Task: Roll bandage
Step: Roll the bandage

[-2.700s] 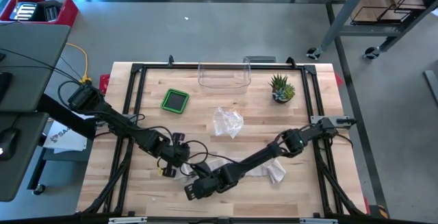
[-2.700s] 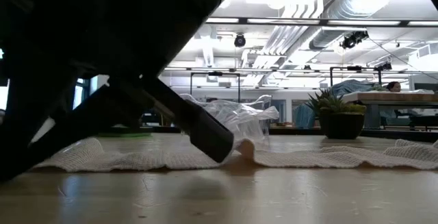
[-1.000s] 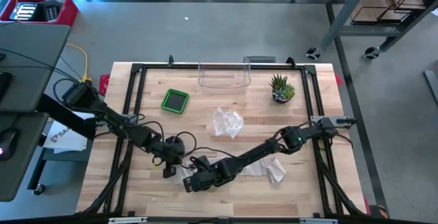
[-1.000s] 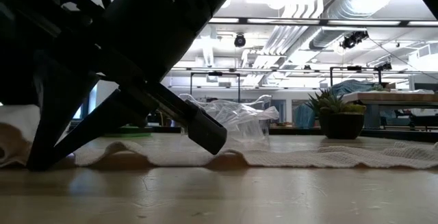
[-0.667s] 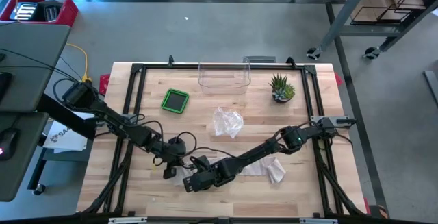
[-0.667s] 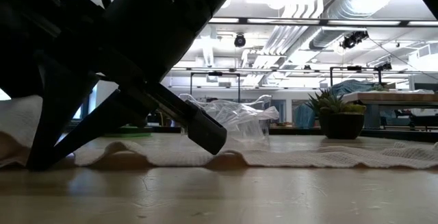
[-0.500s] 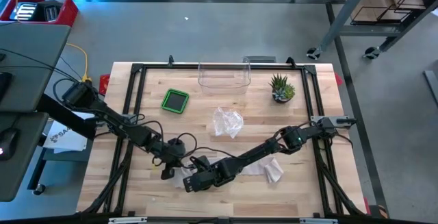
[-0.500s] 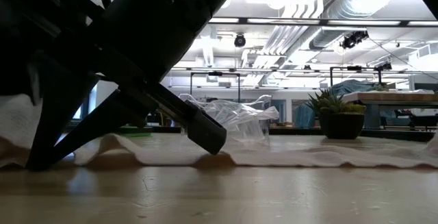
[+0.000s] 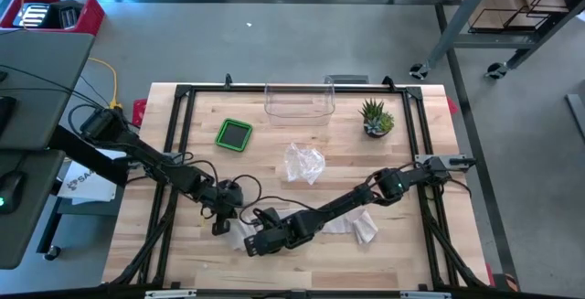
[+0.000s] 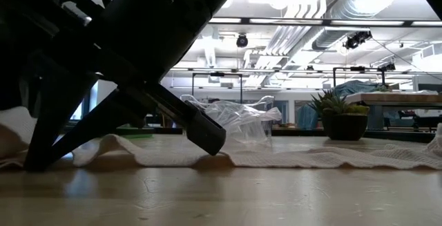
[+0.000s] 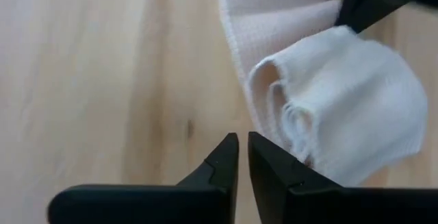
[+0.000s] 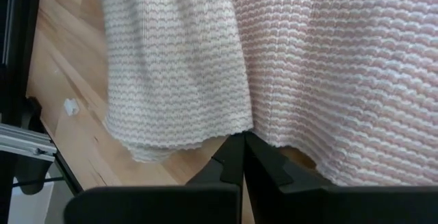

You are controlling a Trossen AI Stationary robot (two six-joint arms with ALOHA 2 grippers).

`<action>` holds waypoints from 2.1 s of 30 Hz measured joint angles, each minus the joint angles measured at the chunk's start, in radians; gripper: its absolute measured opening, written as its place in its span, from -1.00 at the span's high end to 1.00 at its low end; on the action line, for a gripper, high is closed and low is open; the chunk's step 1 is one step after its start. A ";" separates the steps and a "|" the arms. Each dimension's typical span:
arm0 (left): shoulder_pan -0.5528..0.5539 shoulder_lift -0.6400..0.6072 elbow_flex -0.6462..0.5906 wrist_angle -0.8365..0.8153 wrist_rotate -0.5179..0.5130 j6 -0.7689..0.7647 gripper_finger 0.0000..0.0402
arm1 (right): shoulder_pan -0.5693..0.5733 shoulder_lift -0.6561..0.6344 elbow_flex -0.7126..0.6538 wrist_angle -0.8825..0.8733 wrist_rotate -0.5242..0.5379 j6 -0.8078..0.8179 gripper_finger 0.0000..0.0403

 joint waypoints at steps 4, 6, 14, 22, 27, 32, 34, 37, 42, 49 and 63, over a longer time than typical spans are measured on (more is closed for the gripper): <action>0.010 -0.086 0.000 -0.120 -0.046 -0.032 0.73 | -0.002 -0.014 -0.001 -0.026 -0.030 -0.021 1.00; 0.012 -0.144 0.000 -0.174 -0.068 -0.070 0.68 | -0.002 -0.028 -0.001 -0.045 -0.050 -0.033 1.00; -0.099 -0.374 0.000 -0.214 -0.251 -0.359 0.57 | 0.005 -0.135 -0.001 -0.182 -0.159 -0.167 1.00; -0.381 -0.336 0.000 -0.048 -0.576 -0.677 0.56 | 0.060 -0.250 0.001 -0.791 -0.196 -0.066 1.00; -0.436 -0.167 0.036 0.105 -0.589 -0.736 0.62 | 0.092 -0.255 -0.003 -0.869 -0.276 -0.071 1.00; -0.429 0.022 0.212 -0.013 -0.522 -0.735 0.82 | 0.093 -0.337 -0.176 -0.736 -0.335 -0.067 1.00; -0.429 0.075 0.294 -0.126 -0.547 -0.764 0.88 | 0.083 -0.433 -0.316 -0.636 -0.337 -0.055 1.00; -0.425 0.129 0.396 -0.254 -0.599 -0.824 0.93 | 0.073 -0.628 -0.595 -0.474 -0.296 0.026 1.00; -0.401 0.177 0.465 -0.359 -0.621 -0.930 0.94 | 0.109 -1.007 -1.055 -0.224 -0.236 0.273 1.00; -0.299 0.262 0.465 -0.274 -0.504 -1.016 1.00 | 0.159 -1.221 -1.344 0.009 -0.211 0.324 1.00; -0.259 0.404 0.465 -0.247 -0.316 -1.101 1.00 | 0.100 -1.035 -1.386 0.313 -0.233 0.320 1.00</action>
